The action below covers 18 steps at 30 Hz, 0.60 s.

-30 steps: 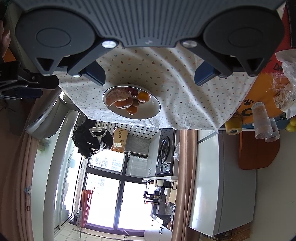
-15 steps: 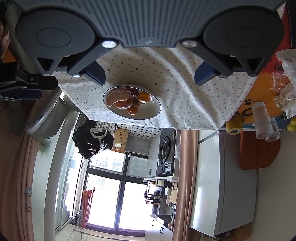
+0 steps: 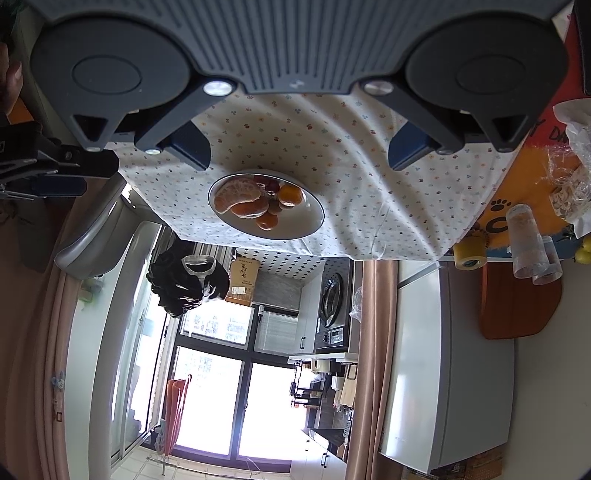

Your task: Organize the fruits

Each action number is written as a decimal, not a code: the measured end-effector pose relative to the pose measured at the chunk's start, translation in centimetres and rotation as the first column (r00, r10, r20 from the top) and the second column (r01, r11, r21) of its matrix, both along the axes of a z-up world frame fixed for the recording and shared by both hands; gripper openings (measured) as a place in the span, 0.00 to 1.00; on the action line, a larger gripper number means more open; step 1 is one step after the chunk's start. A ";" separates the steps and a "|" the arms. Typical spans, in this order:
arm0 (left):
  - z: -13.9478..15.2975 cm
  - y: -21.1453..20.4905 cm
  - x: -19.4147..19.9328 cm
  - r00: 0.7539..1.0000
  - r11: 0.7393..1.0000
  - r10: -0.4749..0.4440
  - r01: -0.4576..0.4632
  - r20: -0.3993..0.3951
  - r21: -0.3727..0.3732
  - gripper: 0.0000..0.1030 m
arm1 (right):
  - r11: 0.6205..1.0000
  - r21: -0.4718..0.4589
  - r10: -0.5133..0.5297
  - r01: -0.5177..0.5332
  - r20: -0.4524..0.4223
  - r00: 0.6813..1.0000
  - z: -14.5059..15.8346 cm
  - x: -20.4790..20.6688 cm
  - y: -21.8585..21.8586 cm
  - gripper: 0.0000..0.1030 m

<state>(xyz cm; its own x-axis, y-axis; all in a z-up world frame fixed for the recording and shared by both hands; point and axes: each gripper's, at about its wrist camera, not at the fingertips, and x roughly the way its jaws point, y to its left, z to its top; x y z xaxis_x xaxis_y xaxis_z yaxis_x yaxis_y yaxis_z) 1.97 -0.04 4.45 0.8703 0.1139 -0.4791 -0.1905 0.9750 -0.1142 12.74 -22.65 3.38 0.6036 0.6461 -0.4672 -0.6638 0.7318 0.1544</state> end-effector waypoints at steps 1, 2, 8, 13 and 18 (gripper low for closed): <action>0.0 0.0 0.0 1.000 1.000 0.000 0.000 -0.001 0.000 0.98 | 1.000 -0.002 -0.001 0.001 -0.001 1.000 -0.1 0.0 0.0 1.00; 0.0 -0.1 0.0 1.000 1.000 -0.002 0.002 -0.001 0.000 0.98 | 1.000 -0.002 -0.002 0.002 -0.002 1.000 -0.1 0.1 0.0 1.00; -0.1 -0.1 0.1 1.000 1.000 -0.012 0.012 -0.014 -0.006 0.98 | 1.000 -0.006 -0.004 0.004 0.001 1.000 -0.2 0.1 0.0 1.00; -0.2 -0.1 0.3 1.000 1.000 -0.015 0.015 -0.021 -0.012 0.98 | 1.000 -0.006 -0.004 0.004 0.000 1.000 -0.2 0.0 -0.1 1.00; -0.3 0.1 0.4 0.999 1.000 -0.017 0.017 -0.027 -0.021 0.98 | 1.000 -0.007 -0.005 0.005 0.001 1.000 -0.2 0.0 -0.1 1.00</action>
